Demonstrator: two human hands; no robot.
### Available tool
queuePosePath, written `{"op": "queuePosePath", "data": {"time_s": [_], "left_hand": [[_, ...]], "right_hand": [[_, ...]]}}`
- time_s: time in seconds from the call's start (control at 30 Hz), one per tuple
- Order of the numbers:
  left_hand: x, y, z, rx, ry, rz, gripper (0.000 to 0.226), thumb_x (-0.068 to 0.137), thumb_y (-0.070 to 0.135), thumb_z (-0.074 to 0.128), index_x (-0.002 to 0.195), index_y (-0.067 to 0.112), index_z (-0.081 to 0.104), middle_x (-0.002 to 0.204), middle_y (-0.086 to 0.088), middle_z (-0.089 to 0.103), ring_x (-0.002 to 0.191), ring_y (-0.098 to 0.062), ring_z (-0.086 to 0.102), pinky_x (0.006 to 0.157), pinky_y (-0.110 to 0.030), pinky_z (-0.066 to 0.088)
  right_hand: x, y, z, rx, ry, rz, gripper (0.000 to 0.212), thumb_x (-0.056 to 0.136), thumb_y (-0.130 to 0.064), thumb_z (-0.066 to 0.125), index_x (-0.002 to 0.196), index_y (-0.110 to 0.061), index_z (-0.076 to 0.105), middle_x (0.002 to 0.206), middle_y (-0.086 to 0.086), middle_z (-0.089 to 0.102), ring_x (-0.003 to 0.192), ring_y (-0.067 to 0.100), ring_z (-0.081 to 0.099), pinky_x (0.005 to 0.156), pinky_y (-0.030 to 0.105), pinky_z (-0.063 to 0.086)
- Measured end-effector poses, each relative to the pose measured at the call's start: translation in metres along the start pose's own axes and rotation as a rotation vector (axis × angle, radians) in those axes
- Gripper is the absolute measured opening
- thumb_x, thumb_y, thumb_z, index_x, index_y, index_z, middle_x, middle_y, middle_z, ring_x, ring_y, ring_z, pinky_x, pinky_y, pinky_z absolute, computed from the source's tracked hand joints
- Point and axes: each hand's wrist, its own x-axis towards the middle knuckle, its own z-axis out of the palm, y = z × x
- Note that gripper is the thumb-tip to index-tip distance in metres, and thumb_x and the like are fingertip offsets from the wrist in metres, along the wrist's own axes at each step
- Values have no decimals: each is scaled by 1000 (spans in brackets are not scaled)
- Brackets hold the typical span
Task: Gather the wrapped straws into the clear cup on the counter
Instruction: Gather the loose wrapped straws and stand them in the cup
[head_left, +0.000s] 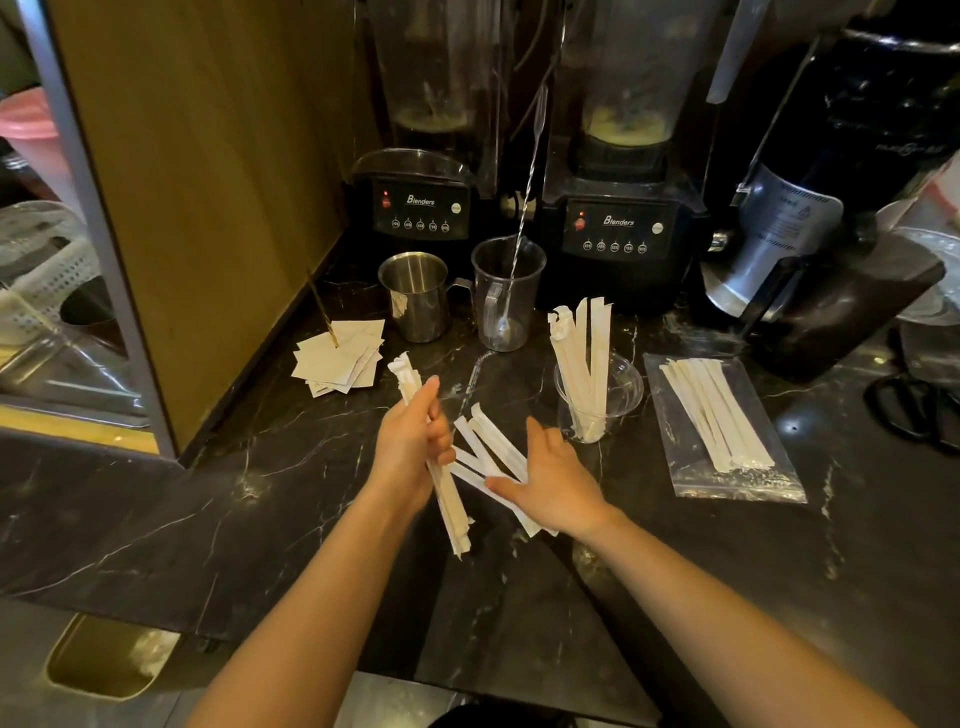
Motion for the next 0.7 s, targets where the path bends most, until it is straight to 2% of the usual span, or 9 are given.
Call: {"op": "queuePosePath", "data": {"time_s": [0.13,0.23,0.33,0.5,0.7], "left_hand": [[-1,-6,-5,41,8,-16,37,90,32,48,57,16,43,37,7,35,35,-5,30,39,-18,29],[-3,-11,-7,58,-4,-14,40,90,33,47,54,16,42,39,7,34,36,-6,29,40,-19,29],[-4,-16,-9,63,-19,-20,41,91,33,46,53,16,42,39,6,34,37,-6,29,40,-19,29],[-4,-17,-11,61,-19,-32,40,90,33,47,54,16,41,39,6,33,37,-7,28,39,-19,28],[-6,-18,-10,62,-24,-37,40,90,33,47,53,17,42,40,6,32,38,-7,28,41,-20,27]], "right_hand": [[-2,3,21,-296,101,31,84,82,-62,42,141,-9,16,144,14,32,130,31,34,103,43,38],[-1,4,26,-385,130,35,70,84,-59,41,131,-8,30,134,13,41,122,30,41,98,41,40],[2,6,24,-390,110,-26,55,89,-49,42,124,-7,37,129,15,46,118,30,44,94,40,42],[3,6,19,-362,7,-82,37,93,-22,38,125,-2,38,130,19,45,118,34,43,94,40,41],[4,1,16,-369,-33,-84,30,92,-5,36,121,-1,39,127,23,48,116,36,46,93,42,43]]}}
